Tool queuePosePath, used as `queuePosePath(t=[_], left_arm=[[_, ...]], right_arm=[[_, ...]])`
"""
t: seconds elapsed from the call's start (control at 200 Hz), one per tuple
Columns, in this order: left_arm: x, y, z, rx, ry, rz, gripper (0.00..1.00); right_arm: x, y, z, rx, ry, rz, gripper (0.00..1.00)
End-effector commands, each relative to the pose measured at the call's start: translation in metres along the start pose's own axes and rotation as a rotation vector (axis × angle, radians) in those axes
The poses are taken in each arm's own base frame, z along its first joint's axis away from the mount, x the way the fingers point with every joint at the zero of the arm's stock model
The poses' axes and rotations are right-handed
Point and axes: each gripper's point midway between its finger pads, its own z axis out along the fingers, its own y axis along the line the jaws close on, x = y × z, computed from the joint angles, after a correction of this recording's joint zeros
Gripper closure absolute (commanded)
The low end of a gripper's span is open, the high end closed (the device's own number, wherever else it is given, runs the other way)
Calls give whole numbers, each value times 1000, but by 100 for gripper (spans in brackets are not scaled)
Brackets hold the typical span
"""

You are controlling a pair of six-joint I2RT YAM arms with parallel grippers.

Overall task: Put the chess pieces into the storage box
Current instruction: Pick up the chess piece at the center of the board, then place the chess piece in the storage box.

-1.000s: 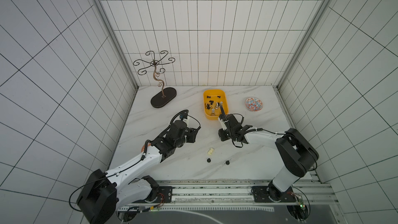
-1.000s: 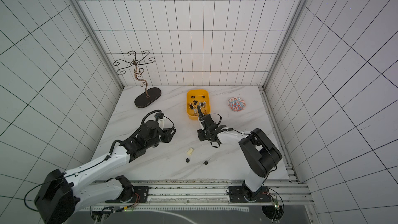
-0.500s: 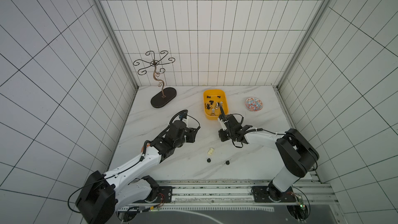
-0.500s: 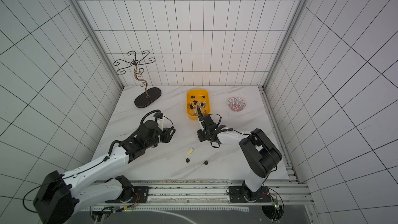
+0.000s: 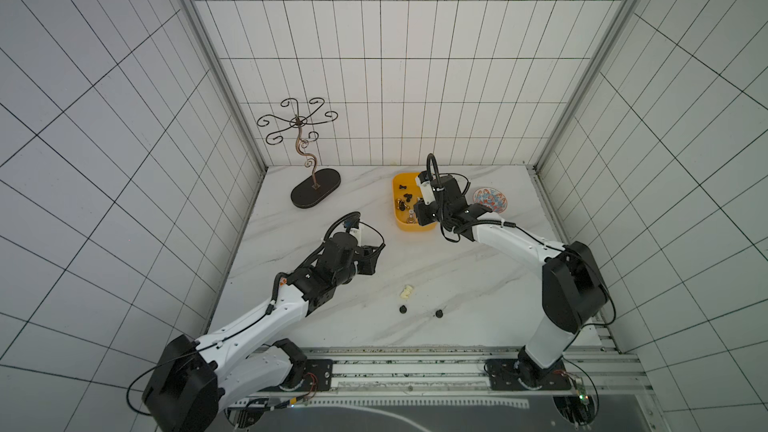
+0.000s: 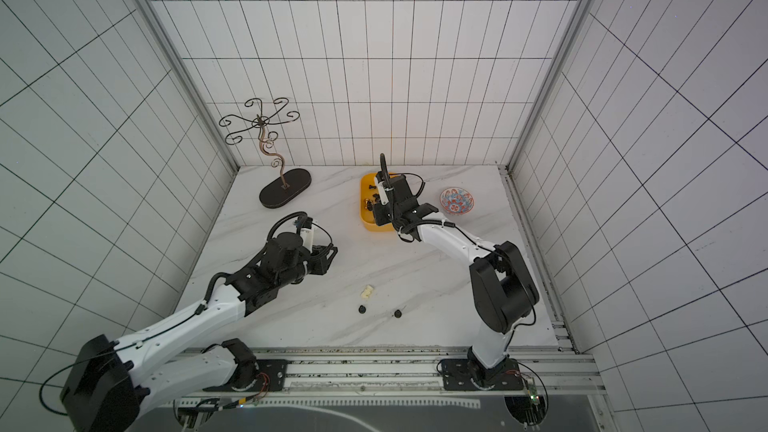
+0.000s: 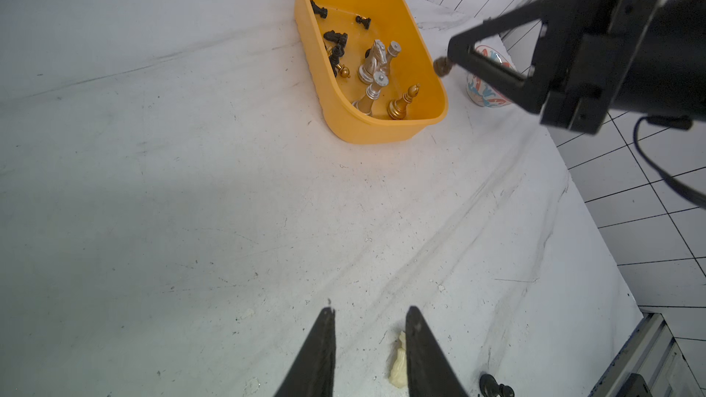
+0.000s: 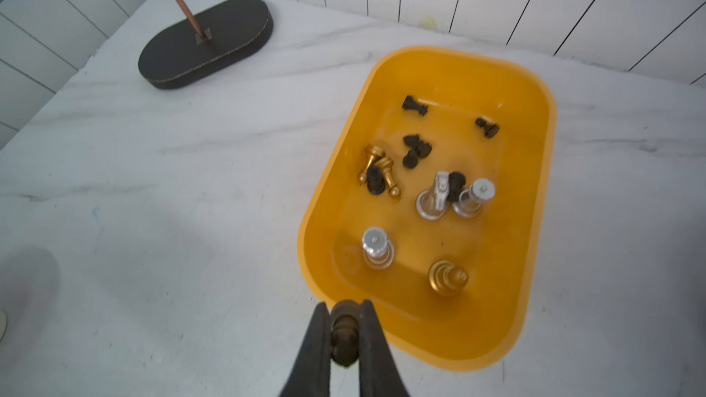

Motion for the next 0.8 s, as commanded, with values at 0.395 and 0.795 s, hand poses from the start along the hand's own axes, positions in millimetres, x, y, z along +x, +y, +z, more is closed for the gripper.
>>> queuePosePath(t=[0.395,0.795], left_arm=[[13,4,-11,0,14,-9,69],[26,3,-12,9,35,-22,69]], right_arm=[[-65,-59,103,84,-73,6,88],[-51,-85,144,154,-31,17,83]])
